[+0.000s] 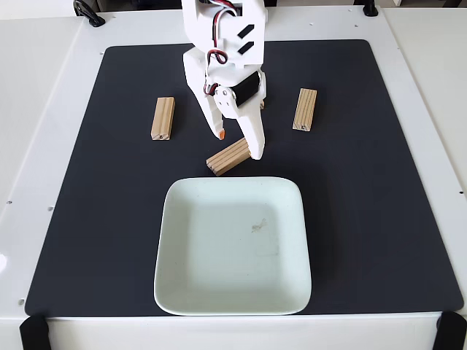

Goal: Pick up the wooden block and place them on the plate.

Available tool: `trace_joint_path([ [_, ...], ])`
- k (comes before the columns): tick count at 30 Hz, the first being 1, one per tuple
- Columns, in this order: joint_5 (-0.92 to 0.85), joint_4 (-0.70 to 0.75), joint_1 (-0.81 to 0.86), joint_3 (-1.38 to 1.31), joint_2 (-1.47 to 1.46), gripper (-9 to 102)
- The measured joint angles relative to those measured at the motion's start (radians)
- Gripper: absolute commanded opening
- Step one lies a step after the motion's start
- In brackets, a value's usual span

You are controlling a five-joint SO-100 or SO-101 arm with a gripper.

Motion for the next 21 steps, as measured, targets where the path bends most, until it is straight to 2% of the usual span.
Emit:
trace_joint_path([
  [14,-0.028,-0.005,0.009,0.025,-0.003,30],
  [21,-0.029,-0.12,0.003,0.12,-0.018,30],
])
